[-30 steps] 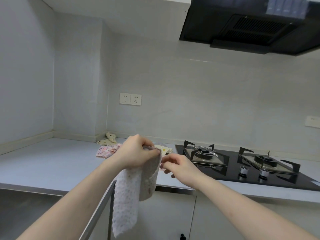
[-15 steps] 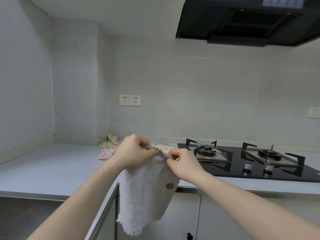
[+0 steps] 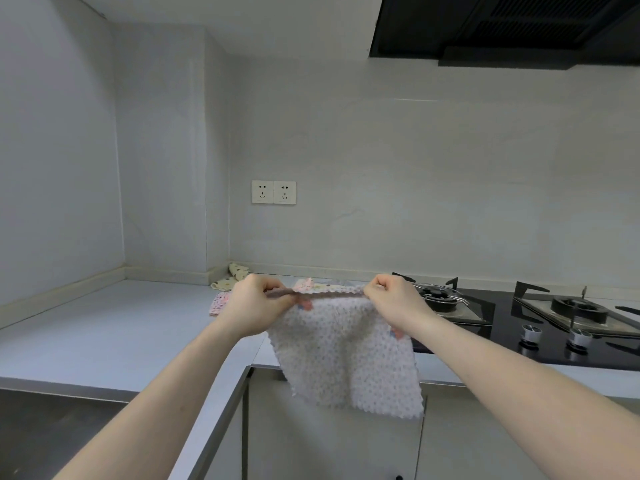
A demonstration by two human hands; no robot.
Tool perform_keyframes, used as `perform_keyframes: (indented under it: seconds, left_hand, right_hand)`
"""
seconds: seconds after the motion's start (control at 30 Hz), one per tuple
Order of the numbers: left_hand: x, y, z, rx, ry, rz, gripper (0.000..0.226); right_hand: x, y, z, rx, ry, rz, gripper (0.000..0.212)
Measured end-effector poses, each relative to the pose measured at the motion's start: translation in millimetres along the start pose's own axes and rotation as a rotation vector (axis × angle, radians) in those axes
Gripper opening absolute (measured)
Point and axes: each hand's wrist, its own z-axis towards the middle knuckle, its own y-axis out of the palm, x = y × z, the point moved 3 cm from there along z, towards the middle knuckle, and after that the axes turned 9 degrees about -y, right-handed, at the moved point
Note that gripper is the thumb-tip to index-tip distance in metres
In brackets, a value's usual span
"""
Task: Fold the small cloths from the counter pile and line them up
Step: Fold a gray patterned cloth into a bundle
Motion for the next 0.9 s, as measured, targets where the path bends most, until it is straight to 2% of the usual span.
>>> perform_keyframes:
  seconds: [0.07, 0.23, 0.27, 0.37, 0.43, 0.53, 0.63, 0.73, 0.83, 0.9]
  left_hand:
    - [-7.9, 4.3, 6.1, 0.069, -0.026, -0.028, 0.031]
    - [-25.2, 11.1, 18.0, 0.155, -0.103, -0.079, 0.037]
    - [-30.7, 12.1, 21.3, 0.157, -0.129, -0.097, 0.041]
    - [-47.1, 15.5, 29.3, 0.145, -0.201, -0.173, 0.048]
    - [-53.9, 18.2, 32.0, 0.14, -0.243, -0.23, 0.05]
    - [-57.0, 20.9, 35.3, 0.124, -0.283, -0.333, 0.036]
    - [-57.4, 21.2, 37.2, 0.132, -0.297, -0.395, 0.023]
    - [-60.8, 23.9, 40.0, 0.146, -0.313, -0.5, 0.021]
    - [-62.6, 29.4, 40.3, 0.129, -0.299, -0.545, 0.026]
    - [-65.0, 32.5, 41.2, 0.103, -0.282, -0.545, 0.028]
  right_hand:
    - [6.1, 2.8, 5.4, -0.041, 0.013, 0.032, 0.01]
    - [26.8, 14.7, 23.1, -0.074, 0.045, -0.021, 0.004]
    - [30.7, 17.1, 27.4, -0.061, 0.042, -0.028, 0.006]
    - [44.3, 25.8, 42.1, -0.013, 0.033, -0.057, 0.034]
    - [51.6, 31.6, 50.7, 0.021, 0.047, -0.071, 0.041]
    - [59.8, 40.0, 62.6, 0.049, 0.056, -0.045, 0.049]
    - [68.7, 46.3, 71.8, 0.067, 0.058, 0.033, 0.042]
    - [72.5, 53.2, 78.5, 0.087, 0.103, 0.214, 0.012]
    - [79.1, 62.0, 88.0, 0.117, 0.181, 0.387, 0.029]
    - [82.3, 67.4, 94.1, 0.136, 0.202, 0.46, 0.029]
